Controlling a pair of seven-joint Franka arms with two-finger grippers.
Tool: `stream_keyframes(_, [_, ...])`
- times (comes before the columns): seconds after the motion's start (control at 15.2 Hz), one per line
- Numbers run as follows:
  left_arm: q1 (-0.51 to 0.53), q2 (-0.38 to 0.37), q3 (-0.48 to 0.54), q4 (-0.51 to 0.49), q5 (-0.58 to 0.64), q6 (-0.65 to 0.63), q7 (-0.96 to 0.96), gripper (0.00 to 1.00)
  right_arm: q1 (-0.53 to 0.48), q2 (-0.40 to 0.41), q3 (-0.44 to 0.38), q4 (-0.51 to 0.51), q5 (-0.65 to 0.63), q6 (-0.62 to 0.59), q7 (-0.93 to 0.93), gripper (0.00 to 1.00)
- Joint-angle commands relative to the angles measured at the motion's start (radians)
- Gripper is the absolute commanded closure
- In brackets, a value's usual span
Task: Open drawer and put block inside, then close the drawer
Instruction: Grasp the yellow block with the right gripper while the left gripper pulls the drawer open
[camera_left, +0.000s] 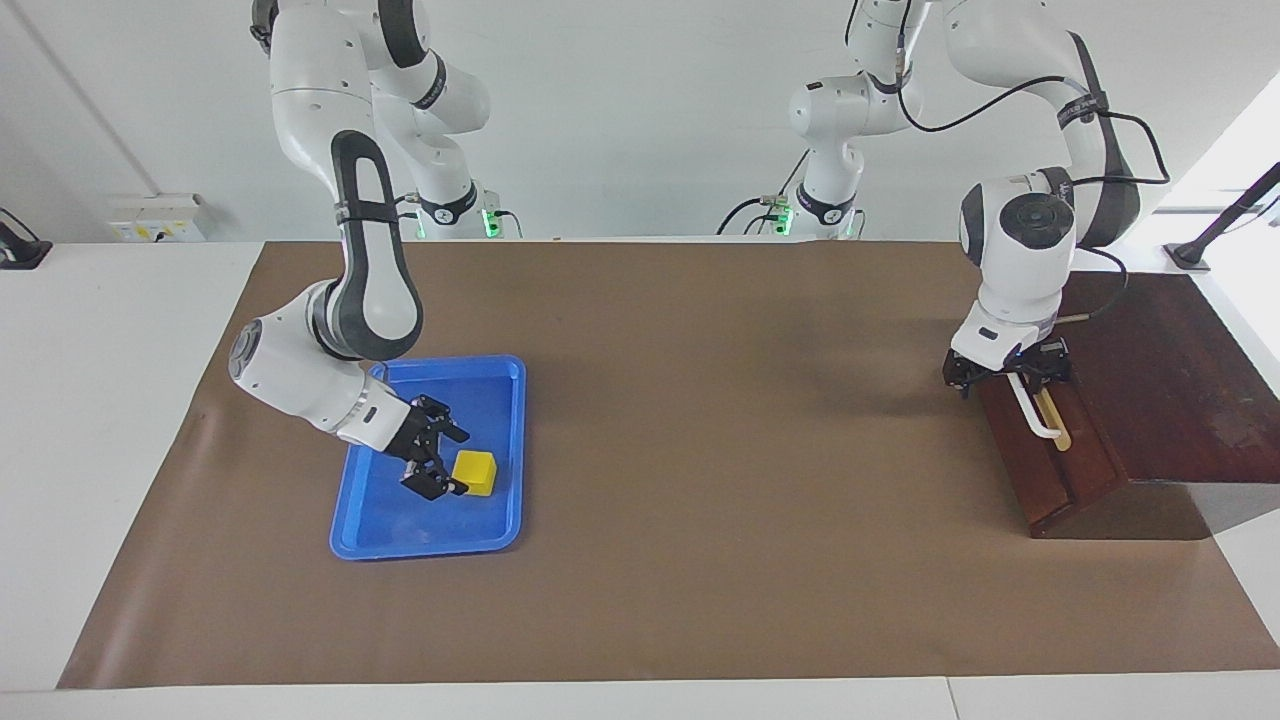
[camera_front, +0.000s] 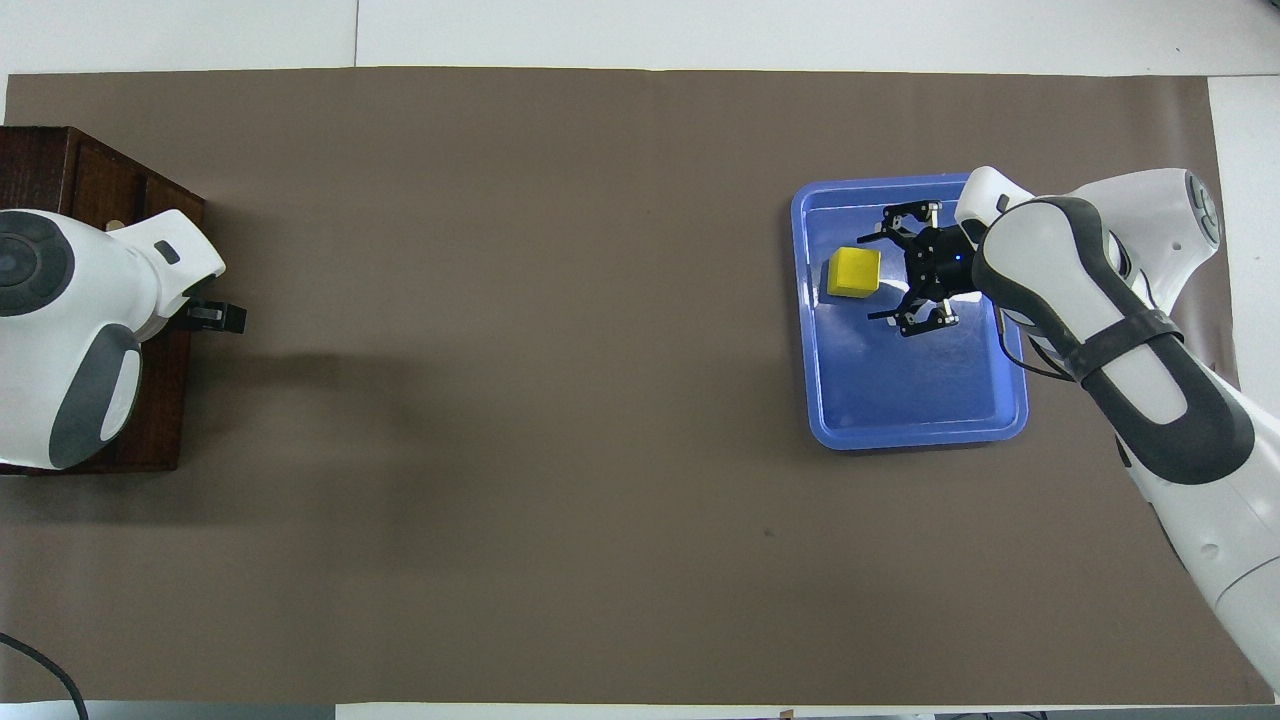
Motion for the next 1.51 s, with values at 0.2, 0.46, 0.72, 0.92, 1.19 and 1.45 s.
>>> stream_keyframes(0.2, [-0.145,0.0,0.001,0.0,-0.023,0.003,-0.187,0.0,-0.003,-0.004,0.003,-0.017,0.031,0.021,-0.012,1.0])
stream_keyframes(0.46, [-0.18,0.002,0.0,0.01,-0.058,0.0,-0.215,0.0,-0.003,-0.004,0.003,-0.011,0.031,0.026,-0.004,1.0])
stream_keyframes(0.72, [-0.229,0.015,0.001,0.056,-0.119,-0.048,-0.22,0.0,-0.009,-0.01,0.003,0.017,0.03,-0.017,0.008,1.0])
stream_keyframes(0.92, [-0.241,0.015,0.001,0.061,-0.135,-0.053,-0.253,0.0,-0.02,0.001,0.001,0.11,0.016,-0.159,0.103,1.0])
stream_keyframes(1.19, [-0.257,0.017,0.001,0.063,-0.136,-0.051,-0.258,0.0,0.002,-0.012,0.001,0.18,0.014,-0.267,0.192,1.0])
stream_keyframes(1.45, [-0.269,0.019,0.001,0.072,-0.144,-0.065,-0.283,0.0,0.098,-0.044,0.001,0.221,0.011,-0.287,0.376,1.0])
